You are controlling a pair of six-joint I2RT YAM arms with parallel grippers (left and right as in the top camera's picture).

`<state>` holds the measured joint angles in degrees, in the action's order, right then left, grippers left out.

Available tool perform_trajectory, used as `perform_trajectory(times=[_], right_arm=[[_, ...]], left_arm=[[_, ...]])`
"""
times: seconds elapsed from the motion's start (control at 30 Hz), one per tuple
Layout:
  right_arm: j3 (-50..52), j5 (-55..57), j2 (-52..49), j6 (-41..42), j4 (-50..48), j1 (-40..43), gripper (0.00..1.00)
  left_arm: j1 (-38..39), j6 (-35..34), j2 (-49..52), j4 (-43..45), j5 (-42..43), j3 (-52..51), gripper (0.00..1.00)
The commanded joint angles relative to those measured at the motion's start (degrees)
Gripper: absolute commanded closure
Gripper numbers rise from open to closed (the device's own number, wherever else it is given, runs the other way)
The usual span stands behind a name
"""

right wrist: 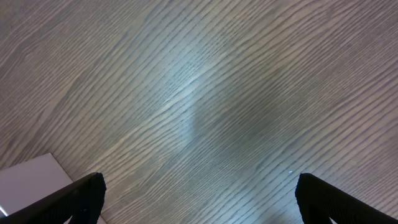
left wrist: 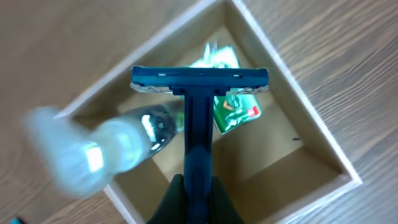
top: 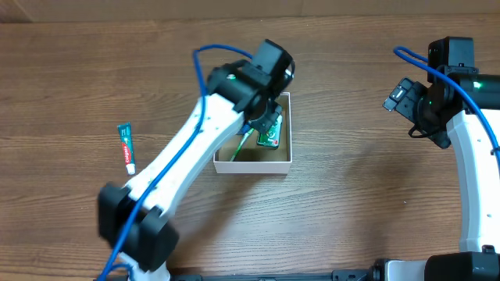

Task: Pack container
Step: 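Carry the blue razor into the box and release it, then grasp the Colgate toothpaste tube with the left gripper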

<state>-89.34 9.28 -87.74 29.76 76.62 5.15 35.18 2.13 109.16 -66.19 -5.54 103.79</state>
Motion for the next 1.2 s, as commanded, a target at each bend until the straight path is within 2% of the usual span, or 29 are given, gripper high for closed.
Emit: perform_trajectory(times=[0.0,0.07,0.13,0.2,0.27,0.3,0.43,0.47,0.53,0.7,0.9,1.07,1.17], right_arm=[[0.1,0.8,0.1,-0.2,0.2,0.0,0.0],[0.1,0.8,0.1,-0.2,0.2,0.0,0.0],[0.1,0.8,0.1,-0.2,0.2,0.0,0.0],[0.1,0.8,0.1,-0.2,0.2,0.0,0.0],[0.1,0.8,0.1,-0.2,0.2,0.0,0.0],[0.1,0.8,0.1,-0.2,0.2,0.0,0.0],[0.1,0.8,0.1,-0.2,0.2,0.0,0.0],[0.1,0.8,0.1,-0.2,0.2,0.0,0.0],[0.1,0.8,0.1,-0.2,0.4,0.0,0.0],[0.1,0.8,0.1,-0.2,0.5,0.0,0.0],[0.1,0.8,0.1,-0.2,0.5,0.0,0.0],[0.1,0.8,0.1,-0.2,0.5,0.0,0.0],[0.1,0.8,0.1,-0.2,0.4,0.0,0.0]], left_arm=[[-0.3,0.4,6.4,-1.6,3.1,-0.9,0.96],[-0.3,0.0,8.5,-2.4,3.0,-0.9,0.96],[-0.3,0.0,9.7,-3.1,3.0,-0.9,0.91],[-0.3,0.0,9.9,-3.9,3.0,-0.9,0.71],[-0.3,0.8,9.2,-4.9,3.1,-0.7,0.56],[-0.2,2.1,7.8,-6.8,3.1,0.3,0.51],[-0.3,2.1,1.2,-9.0,0.7,4.0,0.44],[-0.5,1.8,-0.9,-9.0,-0.2,4.7,0.36],[-1.5,0.2,-5.8,-9.0,-2.8,5.6,0.0],[-10.2,-5.1,-14.9,-9.1,-5.6,5.5,0.0],[-29.9,-16.0,-15.8,-12.0,-4.3,2.1,0.0],[-44.7,-19.0,-13.7,-6.7,2.4,-9.8,0.0],[-48.8,-18.9,-12.7,-2.0,3.7,-17.5,0.0]])
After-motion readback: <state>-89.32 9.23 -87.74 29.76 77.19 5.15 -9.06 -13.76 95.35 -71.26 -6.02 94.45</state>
